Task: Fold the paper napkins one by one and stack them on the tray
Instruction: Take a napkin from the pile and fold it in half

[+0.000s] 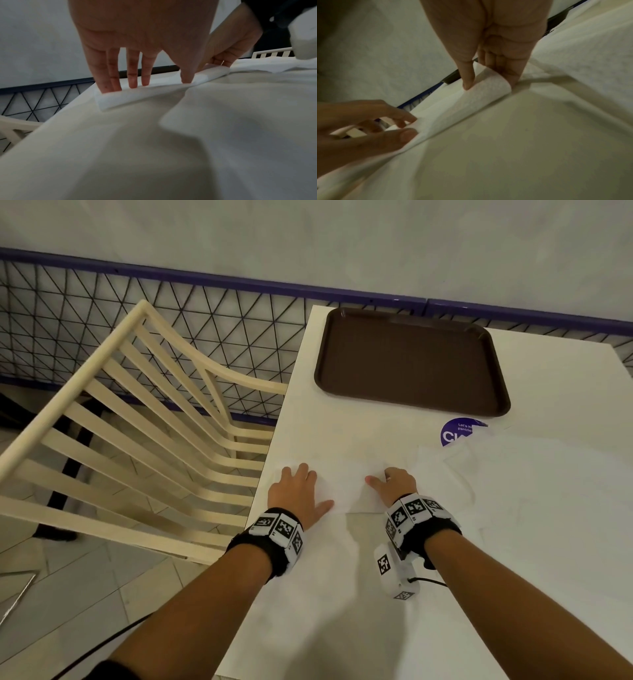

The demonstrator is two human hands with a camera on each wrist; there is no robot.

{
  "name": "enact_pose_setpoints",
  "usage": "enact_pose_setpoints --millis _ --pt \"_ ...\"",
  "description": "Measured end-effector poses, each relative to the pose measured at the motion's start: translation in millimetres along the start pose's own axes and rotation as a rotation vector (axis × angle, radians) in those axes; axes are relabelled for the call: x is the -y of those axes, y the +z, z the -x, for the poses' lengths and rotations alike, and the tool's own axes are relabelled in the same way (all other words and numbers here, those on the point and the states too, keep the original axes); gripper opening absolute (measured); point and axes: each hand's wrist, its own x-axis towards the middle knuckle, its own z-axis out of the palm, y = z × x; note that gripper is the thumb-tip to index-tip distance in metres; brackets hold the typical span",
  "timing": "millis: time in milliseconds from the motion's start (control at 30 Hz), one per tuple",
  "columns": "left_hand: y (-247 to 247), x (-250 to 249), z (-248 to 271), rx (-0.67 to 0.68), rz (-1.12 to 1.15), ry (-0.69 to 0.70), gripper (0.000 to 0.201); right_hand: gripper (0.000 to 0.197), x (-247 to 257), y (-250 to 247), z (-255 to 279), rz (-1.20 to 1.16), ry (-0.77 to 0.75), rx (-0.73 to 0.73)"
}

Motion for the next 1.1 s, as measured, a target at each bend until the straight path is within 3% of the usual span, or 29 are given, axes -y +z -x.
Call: enact_pose_setpoints --millis 33,67,100,167,200,267,300,367,433,567,700,833,900,1000,1100 --pt "1 1 1 -0.008 -0.010 0.004 0.064 0.025 -1 0 5 -0.064 -0.036 -0.040" --pt "2 1 1 -0.017 -0.019 0.008 0.064 0.037 -2 1 13 -0.072 -0.088 -0.097" --pt "3 2 2 -0.026 -0.025 0.009 0.065 0.049 -4 3 22 -0.017 -0.177 -0.153" --pt "4 2 2 -0.034 -0.032 0.011 0.066 0.052 -10 17 41 0.252 -0.451 -0.291" --pt "4 2 2 -0.036 -0.032 0.012 0.067 0.050 -13 28 48 0.382 -0.596 -0.318" --pt "5 1 3 -0.049 -0.045 0.013 0.068 0.043 -20 50 62 0.579 -0.726 -0.229" --pt "5 1 4 -0.055 -0.053 0.014 0.067 0.046 -19 56 70 0.629 -0.695 -0.104" --pt "5 0 5 -0.060 -0.058 0.016 0.067 0.079 -23 67 75 0.644 -0.641 0.062" --pt "5 0 5 -0.059 -0.061 0.018 0.068 0.094 -24 71 77 0.628 -0.580 0.102" --pt "7 1 4 -0.077 -0.056 0.030 0.068 0.054 -27 60 78 0.622 -0.467 0.102" --pt "9 2 4 -0.077 -0.056 0.045 0.069 0.052 -34 38 73 0.627 -0.352 0.148" --pt "6 2 9 -0.065 -0.066 0.030 0.063 0.050 -33 23 70 0.654 -0.341 0.218" --pt "4 -7 17 -0.118 -0.126 0.106 0.053 0.049 -29 21 69 0.702 -0.352 0.227" --pt "12 -32 29 -0.119 -0.161 0.342 0.048 0.050 -19 20 66 0.776 -0.327 0.251" --pt "23 -47 36 -0.065 -0.117 0.351 0.040 0.049 -11 16 65 0.800 -0.304 0.282"
